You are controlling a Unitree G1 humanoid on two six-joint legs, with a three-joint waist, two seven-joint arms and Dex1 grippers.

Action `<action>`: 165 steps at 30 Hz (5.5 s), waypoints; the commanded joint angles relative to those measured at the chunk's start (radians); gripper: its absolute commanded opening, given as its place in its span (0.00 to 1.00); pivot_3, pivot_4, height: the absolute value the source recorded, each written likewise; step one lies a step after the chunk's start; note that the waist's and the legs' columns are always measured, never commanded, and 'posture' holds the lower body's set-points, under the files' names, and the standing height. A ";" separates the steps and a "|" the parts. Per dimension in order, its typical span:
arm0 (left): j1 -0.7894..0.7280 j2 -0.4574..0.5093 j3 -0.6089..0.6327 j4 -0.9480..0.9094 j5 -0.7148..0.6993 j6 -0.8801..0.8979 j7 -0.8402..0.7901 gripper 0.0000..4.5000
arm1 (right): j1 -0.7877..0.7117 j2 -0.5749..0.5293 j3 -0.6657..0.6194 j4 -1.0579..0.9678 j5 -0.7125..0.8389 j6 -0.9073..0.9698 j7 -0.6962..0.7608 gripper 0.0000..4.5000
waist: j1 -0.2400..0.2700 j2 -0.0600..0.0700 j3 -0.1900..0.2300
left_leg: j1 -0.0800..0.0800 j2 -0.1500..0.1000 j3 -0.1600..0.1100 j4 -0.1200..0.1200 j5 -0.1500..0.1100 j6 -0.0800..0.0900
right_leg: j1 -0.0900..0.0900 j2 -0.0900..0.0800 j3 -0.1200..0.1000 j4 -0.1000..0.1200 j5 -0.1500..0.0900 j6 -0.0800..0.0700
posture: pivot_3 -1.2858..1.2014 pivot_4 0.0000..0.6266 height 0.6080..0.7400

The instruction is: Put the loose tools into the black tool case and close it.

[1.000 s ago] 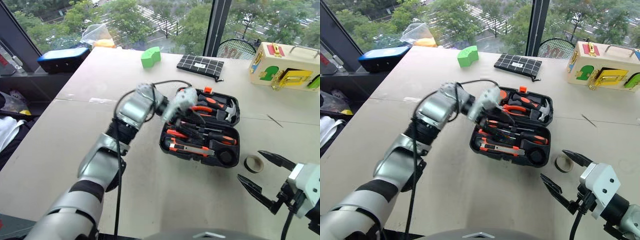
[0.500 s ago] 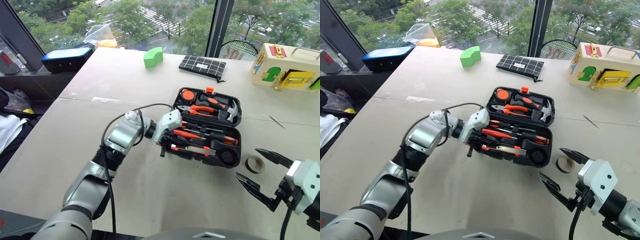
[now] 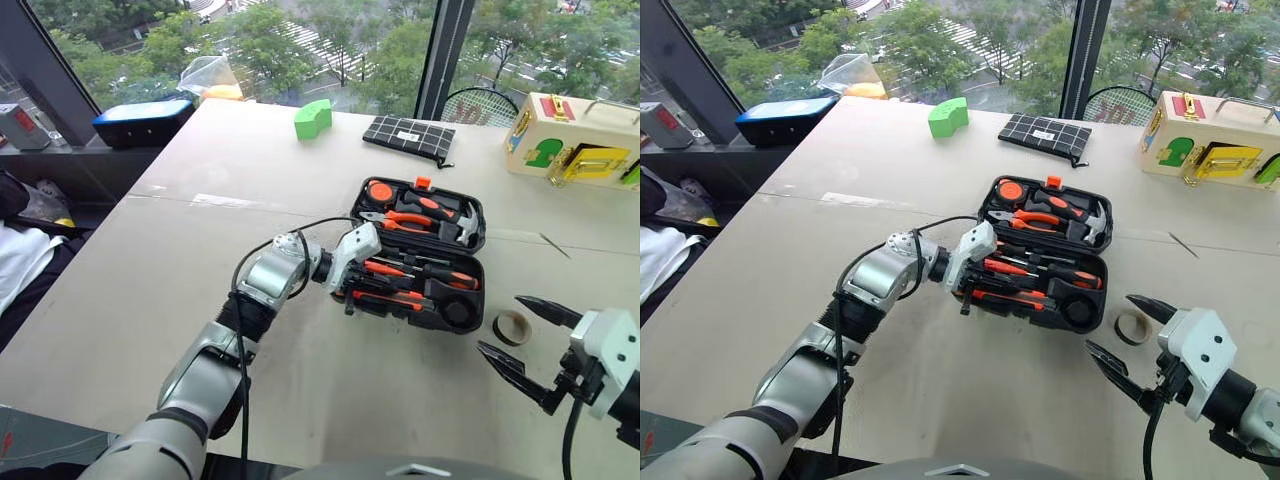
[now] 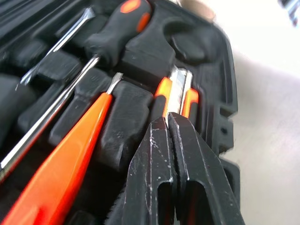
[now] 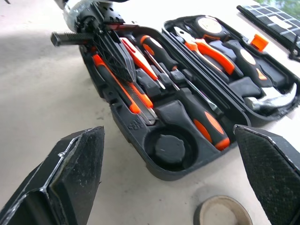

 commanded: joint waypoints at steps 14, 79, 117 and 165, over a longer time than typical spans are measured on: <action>0.241 0.251 0.194 -0.678 -0.347 0.047 -0.108 0.83 | -0.211 -0.174 0.129 0.163 -0.073 0.315 -0.111 1.00 | -0.003 0.002 0.005 | 0.000 0.001 0.001 -0.008 0.000 0.000 | -0.002 0.001 0.001 -0.004 0.000 -0.001 | 0.52 0.24 1.00; 0.586 0.480 0.482 -0.754 -0.605 -0.061 0.025 1.00 | -0.741 -0.296 0.476 0.186 0.141 0.723 0.028 0.92 | -0.013 -0.004 0.010 | 0.000 0.002 -0.002 -0.013 0.000 0.000 | -0.002 -0.001 -0.002 -0.009 0.000 -0.001 | 0.52 0.24 1.00; 0.586 0.446 0.436 -0.742 -0.570 -0.092 0.041 1.00 | -0.814 -0.390 0.632 0.199 0.074 0.666 0.028 0.92 | -0.022 -0.001 0.013 | 0.000 0.003 -0.001 -0.013 0.000 0.000 | -0.002 -0.002 -0.002 -0.008 0.000 -0.001 | 0.52 0.24 1.00; -0.383 0.003 0.289 0.555 -0.100 -0.023 0.706 1.00 | -1.260 0.170 0.334 1.045 -0.149 0.513 -0.466 0.96 | -0.026 -0.007 0.015 | -0.005 0.000 0.004 -0.013 0.003 -0.005 | -0.013 0.000 0.001 0.002 0.001 0.000 | 0.52 0.24 1.00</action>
